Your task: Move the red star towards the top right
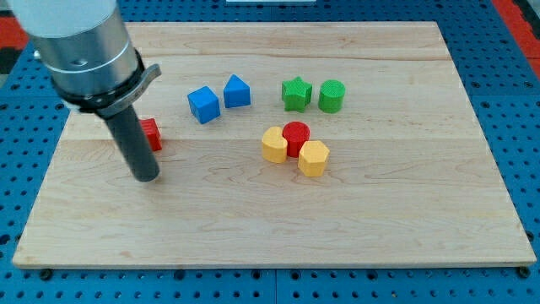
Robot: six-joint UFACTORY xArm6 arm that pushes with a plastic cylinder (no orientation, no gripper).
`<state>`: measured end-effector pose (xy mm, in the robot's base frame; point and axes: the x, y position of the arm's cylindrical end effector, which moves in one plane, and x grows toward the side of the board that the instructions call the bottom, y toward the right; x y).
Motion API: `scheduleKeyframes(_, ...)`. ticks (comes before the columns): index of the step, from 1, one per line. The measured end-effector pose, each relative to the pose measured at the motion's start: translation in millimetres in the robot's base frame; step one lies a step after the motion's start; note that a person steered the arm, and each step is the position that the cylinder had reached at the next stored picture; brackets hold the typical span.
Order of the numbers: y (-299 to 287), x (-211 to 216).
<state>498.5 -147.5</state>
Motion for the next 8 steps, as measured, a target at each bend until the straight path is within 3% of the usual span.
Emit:
scheduleKeyframes(1,22.0,-36.2)
scheduleKeyframes(2,3.3,-76.8)
scheduleKeyframes(4,-2.5,11.0)
scheduleKeyframes(5,-33.8,7.5)
scheduleKeyframes(8,-29.7,-115.0)
